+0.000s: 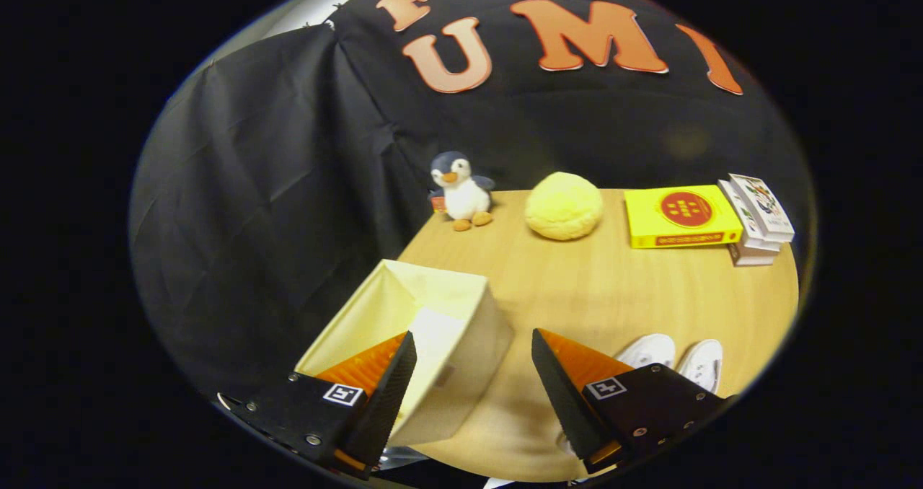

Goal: Open the storage box then place both shoes into the box .Put the left shoe in first, then the right shoe, with the right side of both shoes facing outward in a uniform manner.

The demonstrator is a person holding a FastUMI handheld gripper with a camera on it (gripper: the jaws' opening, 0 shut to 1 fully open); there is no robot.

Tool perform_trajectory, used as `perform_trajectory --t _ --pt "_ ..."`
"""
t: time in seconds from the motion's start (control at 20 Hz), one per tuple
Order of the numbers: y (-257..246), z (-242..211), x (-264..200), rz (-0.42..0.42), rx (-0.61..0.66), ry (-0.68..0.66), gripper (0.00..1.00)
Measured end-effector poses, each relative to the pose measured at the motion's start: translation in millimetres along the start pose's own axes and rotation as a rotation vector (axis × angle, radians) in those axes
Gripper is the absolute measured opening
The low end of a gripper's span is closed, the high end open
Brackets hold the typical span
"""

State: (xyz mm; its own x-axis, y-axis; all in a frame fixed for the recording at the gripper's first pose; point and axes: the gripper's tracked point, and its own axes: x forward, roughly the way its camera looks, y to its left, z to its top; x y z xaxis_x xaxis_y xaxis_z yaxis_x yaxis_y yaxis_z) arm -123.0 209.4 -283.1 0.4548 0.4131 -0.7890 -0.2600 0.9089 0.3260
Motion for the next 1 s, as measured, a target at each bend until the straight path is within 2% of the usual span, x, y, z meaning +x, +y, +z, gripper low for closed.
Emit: perform_trajectory --t 0.3,0.4,0.55,0.8,1.0 --pt "-100 -67 -18 -0.213 0.031 0.093 0.94" --pt "-123 -87 -22 -0.273 0.032 0.129 0.89" --pt "-147 -116 -25 -0.320 0.007 0.186 0.80" --pt "-173 -145 -11 -0.385 0.014 0.200 0.72" --pt "-184 -149 12 -0.404 0.064 0.174 0.45"
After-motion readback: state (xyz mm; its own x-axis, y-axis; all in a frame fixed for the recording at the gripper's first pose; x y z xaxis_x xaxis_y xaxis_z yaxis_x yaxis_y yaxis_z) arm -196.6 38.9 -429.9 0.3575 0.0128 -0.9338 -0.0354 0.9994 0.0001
